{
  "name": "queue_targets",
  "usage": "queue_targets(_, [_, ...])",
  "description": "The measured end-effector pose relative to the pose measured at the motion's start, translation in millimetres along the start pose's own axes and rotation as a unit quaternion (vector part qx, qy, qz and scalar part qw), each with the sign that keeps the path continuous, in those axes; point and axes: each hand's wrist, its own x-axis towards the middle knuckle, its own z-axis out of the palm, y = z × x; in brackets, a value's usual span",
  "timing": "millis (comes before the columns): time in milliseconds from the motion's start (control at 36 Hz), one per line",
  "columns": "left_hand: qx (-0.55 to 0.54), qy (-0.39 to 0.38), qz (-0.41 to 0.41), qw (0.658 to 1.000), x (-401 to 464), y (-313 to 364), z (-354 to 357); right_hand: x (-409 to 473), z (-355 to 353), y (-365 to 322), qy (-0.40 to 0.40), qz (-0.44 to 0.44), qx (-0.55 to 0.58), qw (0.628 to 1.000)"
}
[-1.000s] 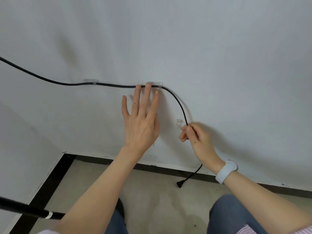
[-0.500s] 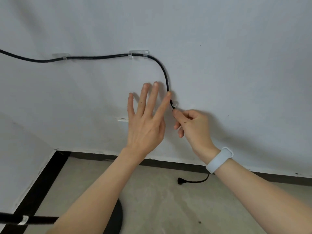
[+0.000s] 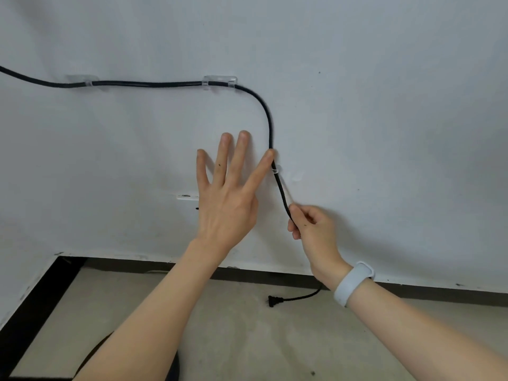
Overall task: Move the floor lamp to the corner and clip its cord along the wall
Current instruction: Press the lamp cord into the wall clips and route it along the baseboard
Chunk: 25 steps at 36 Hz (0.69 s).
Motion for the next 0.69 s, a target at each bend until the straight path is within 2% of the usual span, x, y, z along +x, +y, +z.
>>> queue_targets(306, [-0.079, -0.011, -0.057, 0.995, -16, -1, -6, -2, 40, 7, 0.111, -0.053, -0.063, 0.99])
queue_targets(417, [-0.091, -0.006, -0.07, 0.993, -18, 0, -5, -1, 41, 8, 0.13, -0.075, -0.094, 0.984])
queue_targets(500, [-0.11, 0.001, -0.066, 0.992, -24, 1, -7, -2, 42, 8, 0.113, -0.131, -0.098, 0.98])
queue_targets(583, [-0.146, 0.015, -0.066, 0.987, -36, -3, -8, -11, 42, 16, 0.044, -0.204, -0.145, 0.967])
queue_targets(694, [-0.236, -0.063, -0.125, 0.962, -56, -8, -10, -16, 36, 31, -0.009, -0.211, -0.208, 0.955])
